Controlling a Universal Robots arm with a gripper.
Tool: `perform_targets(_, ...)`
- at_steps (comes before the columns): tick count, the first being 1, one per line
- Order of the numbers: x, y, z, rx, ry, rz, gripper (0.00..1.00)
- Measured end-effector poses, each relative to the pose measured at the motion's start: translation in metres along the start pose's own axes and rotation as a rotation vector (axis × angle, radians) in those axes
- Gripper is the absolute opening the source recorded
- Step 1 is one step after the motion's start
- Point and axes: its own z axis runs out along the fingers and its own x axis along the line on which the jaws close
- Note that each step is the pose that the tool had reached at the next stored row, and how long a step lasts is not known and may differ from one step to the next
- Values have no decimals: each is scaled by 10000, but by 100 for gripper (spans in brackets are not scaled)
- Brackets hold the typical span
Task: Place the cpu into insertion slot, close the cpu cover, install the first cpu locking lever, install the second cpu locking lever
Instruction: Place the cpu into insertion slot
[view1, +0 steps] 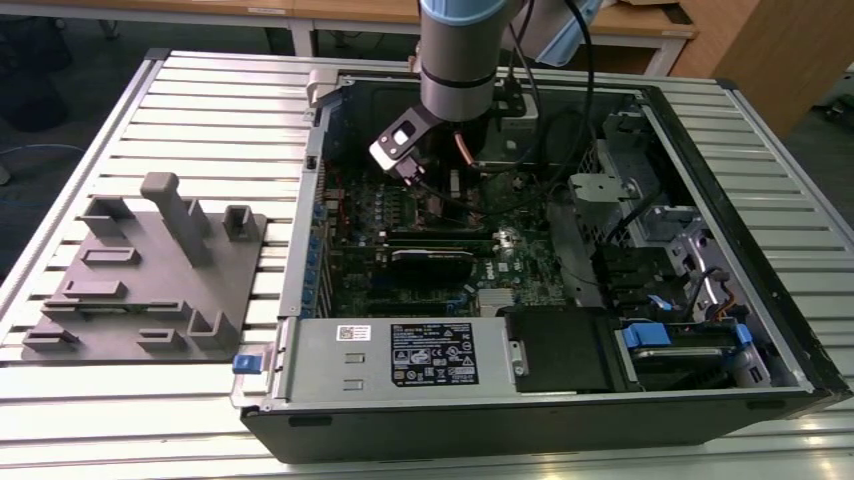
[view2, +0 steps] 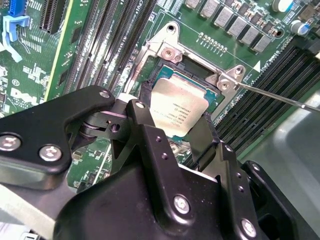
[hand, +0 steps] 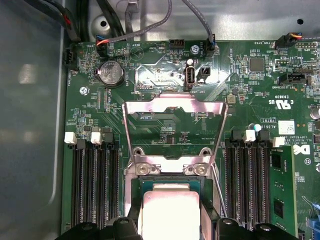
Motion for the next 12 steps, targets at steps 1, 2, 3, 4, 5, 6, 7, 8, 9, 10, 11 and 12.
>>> perform_targets(1,-1,0,0,0,2,0,54)
perform_targets(2,-1,0,0,1,0,0,54)
perform_targets(3,-1,0,0,1,1,0,54)
perform_targets(4,-2,0,3,1,0,0,54)
perform_targets(5,-3,-1,11,1,-2,-1,54)
perform_targets(6,-3,-2,15,4,-5,-1,54)
perform_targets(7,-3,-2,16,4,-5,-2,54)
perform_targets(8,-3,-2,17,4,-5,-1,54)
perform_targets(9,-3,-2,19,2,-2,0,54)
perform_targets(10,-2,-2,19,2,-1,0,54)
perform_targets(11,-2,-2,19,1,0,0,54)
perform_targets(12,-2,-2,19,1,0,0,54)
